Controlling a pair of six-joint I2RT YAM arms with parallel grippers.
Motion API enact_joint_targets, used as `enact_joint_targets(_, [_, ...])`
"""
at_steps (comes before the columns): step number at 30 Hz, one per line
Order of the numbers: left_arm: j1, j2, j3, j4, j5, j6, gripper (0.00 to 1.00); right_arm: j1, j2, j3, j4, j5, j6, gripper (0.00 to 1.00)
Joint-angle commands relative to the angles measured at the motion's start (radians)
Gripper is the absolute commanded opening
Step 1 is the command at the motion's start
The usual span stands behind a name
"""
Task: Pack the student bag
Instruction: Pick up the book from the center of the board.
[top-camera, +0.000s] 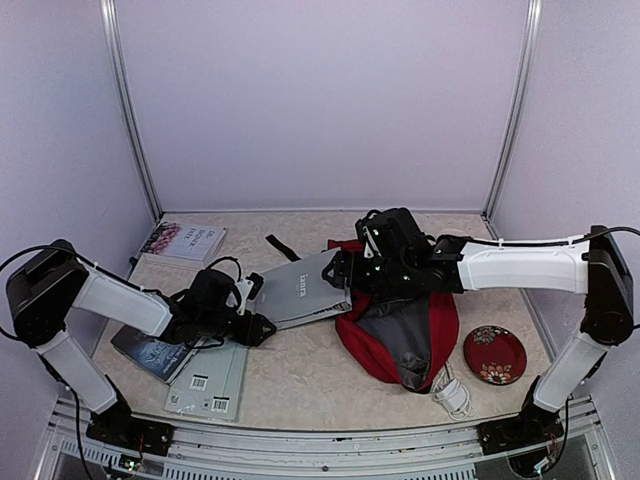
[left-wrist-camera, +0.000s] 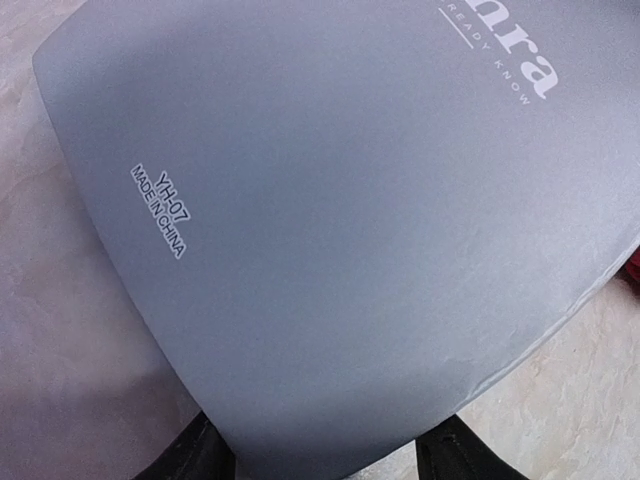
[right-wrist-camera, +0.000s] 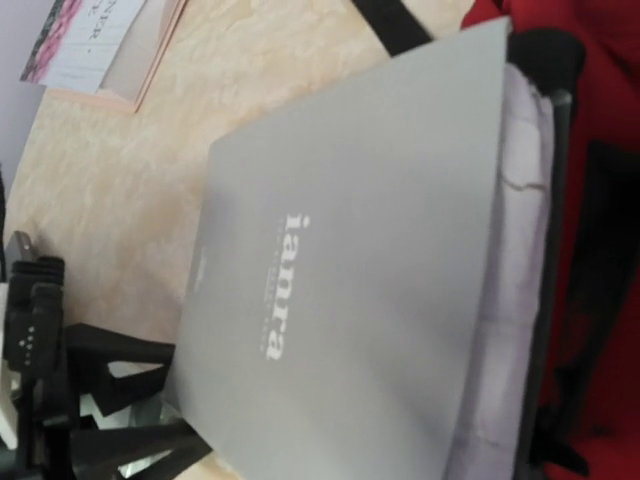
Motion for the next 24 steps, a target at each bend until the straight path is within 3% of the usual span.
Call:
enact_joint_targets(1, [-0.004, 0.020, 0.010, 0.010, 0.068, 0.012, 0.60, -0.017, 0.022, 0.021, -0.022, 0.009, -0.016, 0.85])
enact_joint_targets(7, [-0.002, 0.014, 0.007, 0.006, 0.063, 0.017, 0.60, -0.089, 0.113, 0.059, -0.032, -0.036, -0.050, 0.84])
enact_joint_targets(11, [-0.002, 0.008, 0.005, -0.004, 0.058, 0.023, 0.60, -0.115, 0.158, 0.074, 0.049, -0.202, -0.102, 0.67])
enact_joint_targets(16, [-0.002, 0.018, 0.005, 0.004, 0.055, 0.019, 0.60, -0.114, 0.186, 0.088, 0.069, -0.346, -0.126, 0.53])
enact_joint_targets(24, [-0.004, 0.037, 0.030, 0.001, 0.063, 0.018, 0.60, -0.105, 0.208, 0.054, 0.217, -0.533, -0.057, 0.43])
